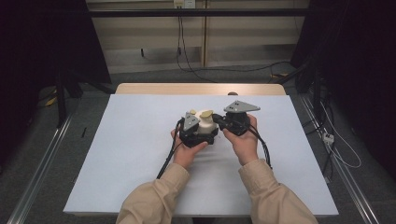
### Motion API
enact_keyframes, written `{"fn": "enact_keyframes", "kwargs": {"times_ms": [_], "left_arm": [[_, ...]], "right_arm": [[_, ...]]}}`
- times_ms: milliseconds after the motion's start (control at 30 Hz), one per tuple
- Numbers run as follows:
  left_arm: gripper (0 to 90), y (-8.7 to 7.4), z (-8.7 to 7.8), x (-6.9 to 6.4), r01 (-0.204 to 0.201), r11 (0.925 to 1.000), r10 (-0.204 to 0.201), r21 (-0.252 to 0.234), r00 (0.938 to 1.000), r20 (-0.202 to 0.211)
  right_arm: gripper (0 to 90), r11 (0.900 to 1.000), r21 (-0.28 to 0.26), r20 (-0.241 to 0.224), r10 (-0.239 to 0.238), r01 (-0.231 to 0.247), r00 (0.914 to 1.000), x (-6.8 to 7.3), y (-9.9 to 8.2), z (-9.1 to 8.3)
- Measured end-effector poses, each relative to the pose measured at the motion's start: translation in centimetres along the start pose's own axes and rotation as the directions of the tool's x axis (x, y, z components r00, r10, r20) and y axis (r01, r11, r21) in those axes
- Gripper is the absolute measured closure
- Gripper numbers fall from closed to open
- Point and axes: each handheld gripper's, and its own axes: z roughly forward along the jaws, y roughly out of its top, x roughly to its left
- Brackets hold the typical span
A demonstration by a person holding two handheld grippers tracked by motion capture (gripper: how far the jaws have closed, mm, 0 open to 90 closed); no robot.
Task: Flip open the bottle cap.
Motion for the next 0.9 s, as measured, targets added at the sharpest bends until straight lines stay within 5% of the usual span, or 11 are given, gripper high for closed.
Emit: {"fn": "enact_keyframes", "kwargs": {"times_ms": [900], "left_arm": [[5.1, -0.01, 0.01, -0.01, -0.001, 1.0, 0.001, 0.001, 1.0, -0.001]], "right_arm": [[90.0, 0.9999, -0.013, -0.006, -0.004, 0.004, 1.0, 0.32, 0.26, 0.57]]}}
